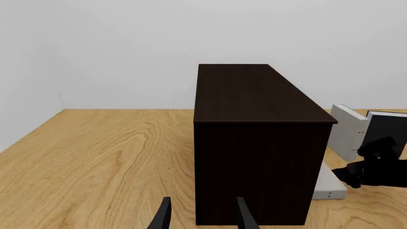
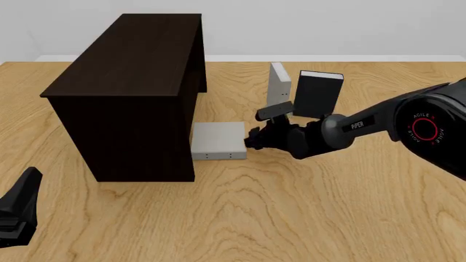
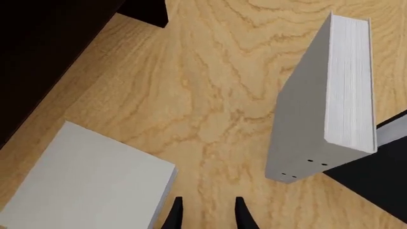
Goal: Pick up the book on the right and place it under the cabinet shelf.
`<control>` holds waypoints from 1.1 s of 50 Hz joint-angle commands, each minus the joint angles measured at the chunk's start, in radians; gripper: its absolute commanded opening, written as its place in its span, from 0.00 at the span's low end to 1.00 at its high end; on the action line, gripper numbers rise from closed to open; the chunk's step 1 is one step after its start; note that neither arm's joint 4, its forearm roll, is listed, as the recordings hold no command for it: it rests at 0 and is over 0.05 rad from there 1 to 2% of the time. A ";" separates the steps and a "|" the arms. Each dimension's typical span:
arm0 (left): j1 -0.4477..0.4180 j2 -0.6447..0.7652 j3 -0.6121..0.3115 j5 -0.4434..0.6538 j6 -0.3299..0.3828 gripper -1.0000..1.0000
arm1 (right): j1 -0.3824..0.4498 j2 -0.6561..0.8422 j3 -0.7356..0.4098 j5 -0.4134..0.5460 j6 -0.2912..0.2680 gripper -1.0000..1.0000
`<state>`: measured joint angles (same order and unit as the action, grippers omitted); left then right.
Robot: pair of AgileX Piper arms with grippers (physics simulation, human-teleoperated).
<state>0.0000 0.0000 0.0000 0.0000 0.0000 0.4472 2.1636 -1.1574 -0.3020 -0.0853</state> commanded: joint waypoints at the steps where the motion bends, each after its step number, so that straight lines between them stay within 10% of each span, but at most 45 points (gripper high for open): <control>1: 0.000 0.000 0.000 0.000 0.000 1.00 | 0.055 0.070 -0.055 -0.003 0.104 1.00; 55: 0.000 0.000 0.000 0.000 0.000 1.00 | 0.153 0.023 -0.095 0.042 0.164 1.00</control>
<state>0.0000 0.0000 0.0000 0.0000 0.0000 0.5568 2.1872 -1.2313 -0.2598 -0.1005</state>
